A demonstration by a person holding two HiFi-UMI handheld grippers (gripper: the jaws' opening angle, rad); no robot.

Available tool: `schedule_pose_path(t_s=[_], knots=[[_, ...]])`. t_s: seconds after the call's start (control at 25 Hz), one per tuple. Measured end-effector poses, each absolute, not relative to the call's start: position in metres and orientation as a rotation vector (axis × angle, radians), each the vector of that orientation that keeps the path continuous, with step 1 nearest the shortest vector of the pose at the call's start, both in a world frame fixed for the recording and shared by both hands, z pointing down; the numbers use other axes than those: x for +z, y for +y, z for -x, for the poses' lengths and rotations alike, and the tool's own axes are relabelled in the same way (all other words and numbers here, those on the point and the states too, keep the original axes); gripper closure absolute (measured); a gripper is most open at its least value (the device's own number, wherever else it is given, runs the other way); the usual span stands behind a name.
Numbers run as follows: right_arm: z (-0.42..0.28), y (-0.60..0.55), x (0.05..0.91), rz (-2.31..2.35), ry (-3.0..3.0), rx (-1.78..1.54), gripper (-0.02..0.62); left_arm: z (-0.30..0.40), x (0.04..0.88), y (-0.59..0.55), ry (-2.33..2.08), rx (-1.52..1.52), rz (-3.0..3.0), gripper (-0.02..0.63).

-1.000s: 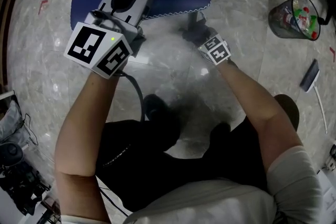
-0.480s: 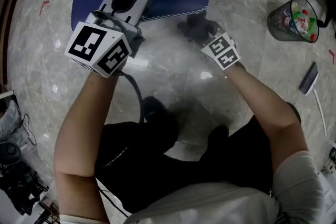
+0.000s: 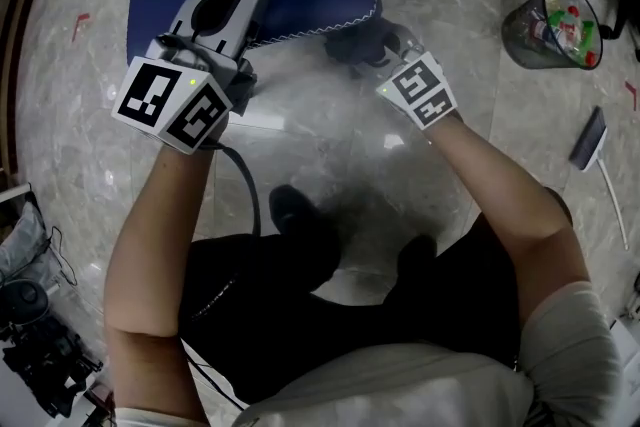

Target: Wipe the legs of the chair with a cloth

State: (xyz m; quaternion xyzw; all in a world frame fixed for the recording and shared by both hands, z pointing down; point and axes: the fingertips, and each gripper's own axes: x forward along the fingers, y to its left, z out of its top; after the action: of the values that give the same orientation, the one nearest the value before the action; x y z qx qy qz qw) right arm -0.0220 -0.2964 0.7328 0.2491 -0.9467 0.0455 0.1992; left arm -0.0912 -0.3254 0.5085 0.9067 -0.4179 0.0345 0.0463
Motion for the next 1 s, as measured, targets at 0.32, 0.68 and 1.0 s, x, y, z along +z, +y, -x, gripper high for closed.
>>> schedule_pose_path(t_s=[0.32, 0.68, 1.0], knots=[[0.01, -0.263, 0.937, -0.562, -2.208, 0.54, 0.425, 0.09, 0.509, -0.325, -1.251, 0.102, -2.781, 0.6], [0.019, -0.273, 0.865, -0.527, -2.352, 0.372, 0.42, 0.089, 0.511, -0.325, -1.226, 0.098, -2.772, 0.6], [0.023, -0.298, 0.672, -0.688, -2.685, -0.022, 0.413, 0.091, 0.511, -0.326, -1.237, 0.123, -2.732, 0.601]])
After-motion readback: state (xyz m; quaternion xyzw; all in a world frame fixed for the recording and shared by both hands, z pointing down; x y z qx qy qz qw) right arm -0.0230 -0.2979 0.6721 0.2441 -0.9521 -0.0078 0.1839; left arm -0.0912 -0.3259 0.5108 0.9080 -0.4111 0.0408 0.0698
